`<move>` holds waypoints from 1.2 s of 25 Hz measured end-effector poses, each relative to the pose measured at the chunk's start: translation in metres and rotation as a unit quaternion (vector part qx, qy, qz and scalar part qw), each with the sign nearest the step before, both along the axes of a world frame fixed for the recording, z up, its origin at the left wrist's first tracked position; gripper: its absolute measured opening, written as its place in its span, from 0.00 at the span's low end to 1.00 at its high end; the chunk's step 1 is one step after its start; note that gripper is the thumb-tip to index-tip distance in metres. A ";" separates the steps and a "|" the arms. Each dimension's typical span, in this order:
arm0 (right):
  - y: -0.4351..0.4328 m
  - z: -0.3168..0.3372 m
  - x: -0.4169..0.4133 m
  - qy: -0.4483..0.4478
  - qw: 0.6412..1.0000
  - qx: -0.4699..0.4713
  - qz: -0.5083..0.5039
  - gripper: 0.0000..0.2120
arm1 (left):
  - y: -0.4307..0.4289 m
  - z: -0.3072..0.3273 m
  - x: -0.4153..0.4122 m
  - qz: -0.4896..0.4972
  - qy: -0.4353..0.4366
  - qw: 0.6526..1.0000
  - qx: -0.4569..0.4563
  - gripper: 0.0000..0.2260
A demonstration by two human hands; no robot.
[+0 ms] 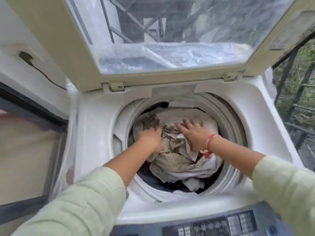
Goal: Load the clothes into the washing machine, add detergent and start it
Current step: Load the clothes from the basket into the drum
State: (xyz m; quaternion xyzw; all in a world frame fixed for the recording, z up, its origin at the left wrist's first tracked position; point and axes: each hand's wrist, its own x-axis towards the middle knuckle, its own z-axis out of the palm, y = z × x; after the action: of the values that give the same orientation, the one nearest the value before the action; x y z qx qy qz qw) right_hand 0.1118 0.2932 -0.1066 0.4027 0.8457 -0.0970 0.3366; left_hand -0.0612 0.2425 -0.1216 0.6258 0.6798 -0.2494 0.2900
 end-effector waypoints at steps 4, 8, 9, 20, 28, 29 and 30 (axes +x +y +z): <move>-0.055 0.093 0.005 0.220 0.969 0.095 -0.061 0.53 | -0.046 0.098 -0.017 0.000 -0.045 0.970 0.240 0.34; -0.143 0.151 -0.021 0.443 0.882 0.100 -0.124 0.47 | -0.143 0.162 -0.037 0.072 -0.136 0.913 0.377 0.25; -0.167 0.159 -0.031 0.488 0.860 0.086 -0.122 0.45 | -0.170 0.175 -0.046 0.104 -0.157 0.893 0.408 0.23; -0.349 0.177 -0.211 0.569 0.818 -0.089 0.017 0.29 | -0.418 0.174 -0.203 0.382 -0.153 0.735 0.539 0.19; -0.457 0.142 -0.324 0.460 0.848 -0.187 0.185 0.27 | -0.568 0.106 -0.282 0.546 -0.160 0.678 0.464 0.17; -0.464 0.137 -0.333 0.451 0.850 -0.188 0.198 0.27 | -0.580 0.098 -0.287 0.565 -0.159 0.669 0.455 0.17; -0.469 0.131 -0.340 0.446 0.852 -0.183 0.204 0.27 | -0.589 0.089 -0.291 0.582 -0.160 0.661 0.446 0.17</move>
State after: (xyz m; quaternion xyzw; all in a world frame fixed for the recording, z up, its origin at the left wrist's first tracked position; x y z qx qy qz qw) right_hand -0.2281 -0.1755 0.0242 0.0657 0.9352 -0.3479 0.0033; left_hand -0.3521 -0.3468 -0.0329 0.1872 0.8785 0.4070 0.1661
